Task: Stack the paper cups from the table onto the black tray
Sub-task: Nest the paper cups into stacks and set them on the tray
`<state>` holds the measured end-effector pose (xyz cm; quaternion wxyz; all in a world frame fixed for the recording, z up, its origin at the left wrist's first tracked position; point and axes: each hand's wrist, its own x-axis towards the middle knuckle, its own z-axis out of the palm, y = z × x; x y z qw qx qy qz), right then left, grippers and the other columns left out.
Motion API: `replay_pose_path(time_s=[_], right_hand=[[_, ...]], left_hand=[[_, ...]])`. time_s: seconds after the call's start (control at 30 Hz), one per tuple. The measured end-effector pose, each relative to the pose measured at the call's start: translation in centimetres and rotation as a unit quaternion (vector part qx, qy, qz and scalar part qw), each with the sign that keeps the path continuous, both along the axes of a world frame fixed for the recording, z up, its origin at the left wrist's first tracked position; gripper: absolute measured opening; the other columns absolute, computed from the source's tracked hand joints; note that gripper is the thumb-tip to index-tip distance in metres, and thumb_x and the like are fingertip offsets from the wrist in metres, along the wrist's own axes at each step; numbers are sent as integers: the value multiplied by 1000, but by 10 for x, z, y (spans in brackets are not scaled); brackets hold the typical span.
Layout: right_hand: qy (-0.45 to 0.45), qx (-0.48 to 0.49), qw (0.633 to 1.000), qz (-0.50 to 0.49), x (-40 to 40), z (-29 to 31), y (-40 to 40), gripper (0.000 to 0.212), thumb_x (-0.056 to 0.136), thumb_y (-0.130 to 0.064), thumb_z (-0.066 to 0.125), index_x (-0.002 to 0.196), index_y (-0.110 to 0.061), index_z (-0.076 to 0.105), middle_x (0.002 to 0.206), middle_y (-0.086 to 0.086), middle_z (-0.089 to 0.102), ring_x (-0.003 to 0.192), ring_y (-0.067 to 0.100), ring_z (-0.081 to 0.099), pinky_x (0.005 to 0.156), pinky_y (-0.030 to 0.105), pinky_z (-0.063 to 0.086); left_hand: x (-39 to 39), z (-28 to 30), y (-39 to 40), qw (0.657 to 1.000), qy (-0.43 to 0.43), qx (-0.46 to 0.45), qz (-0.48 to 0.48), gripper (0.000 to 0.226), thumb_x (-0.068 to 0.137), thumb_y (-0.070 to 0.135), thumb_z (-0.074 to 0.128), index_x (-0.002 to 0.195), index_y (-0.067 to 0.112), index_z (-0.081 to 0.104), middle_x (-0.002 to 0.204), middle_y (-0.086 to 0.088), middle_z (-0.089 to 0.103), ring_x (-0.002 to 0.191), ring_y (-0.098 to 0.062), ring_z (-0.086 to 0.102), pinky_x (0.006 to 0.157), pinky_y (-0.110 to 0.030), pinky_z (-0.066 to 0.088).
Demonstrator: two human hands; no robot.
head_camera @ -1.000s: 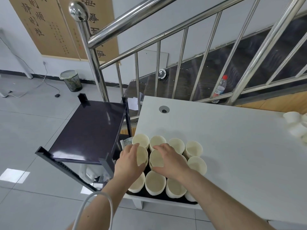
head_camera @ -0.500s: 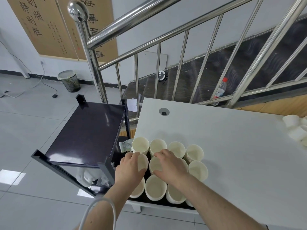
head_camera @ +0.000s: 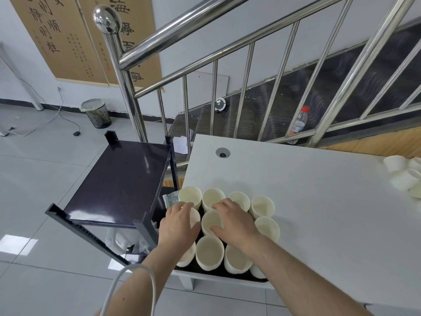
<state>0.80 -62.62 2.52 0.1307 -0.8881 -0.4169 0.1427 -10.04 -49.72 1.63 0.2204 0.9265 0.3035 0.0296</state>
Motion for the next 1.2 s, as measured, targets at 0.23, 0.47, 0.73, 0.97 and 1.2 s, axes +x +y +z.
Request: replay_pose_path(time_s=[0.23, 0.47, 0.73, 0.97, 1.2], right_hand=[[-10, 27, 999, -30, 12, 22, -55, 54, 89, -30, 60, 140, -23, 43, 136, -10, 39, 124, 12, 42, 85, 34, 50], [-43, 23, 996, -77, 30, 40, -151, 55, 91, -30, 56, 143, -26, 37, 140, -8, 35, 126, 13, 39, 84, 30, 48], [-73, 25, 988, -135, 53, 55, -283, 58, 94, -35, 55, 146, -26, 32, 140, -8, 33, 126, 11, 39, 85, 28, 49], [-85, 29, 976, -197, 76, 61, -395, 59, 94, -34, 55, 147, -26, 30, 141, -8, 33, 126, 12, 39, 88, 27, 48], [-83, 35, 964, -252, 109, 55, -482, 61, 94, -37, 55, 148, -28, 28, 143, -8, 33, 128, 10, 39, 88, 23, 48]], left_hand=[[25, 23, -43, 998, -39, 10, -42, 54, 90, 40, 56, 139, 26, 39, 142, 6, 39, 127, -18, 41, 90, -32, 44], [53, 42, -121, 992, -73, 3, -104, 52, 88, 39, 58, 137, 26, 43, 138, 7, 42, 121, -18, 46, 88, -31, 45], [98, 55, -244, 979, -91, -4, -185, 53, 89, 38, 56, 138, 26, 41, 140, 8, 40, 125, -16, 43, 95, -31, 44], [136, 60, -356, 964, -86, -3, -253, 53, 91, 41, 52, 140, 28, 37, 140, 12, 36, 126, -12, 41, 99, -30, 41], [183, 64, -438, 947, -80, 6, -312, 54, 92, 42, 48, 142, 30, 32, 142, 15, 32, 128, -7, 39, 98, -25, 41]])
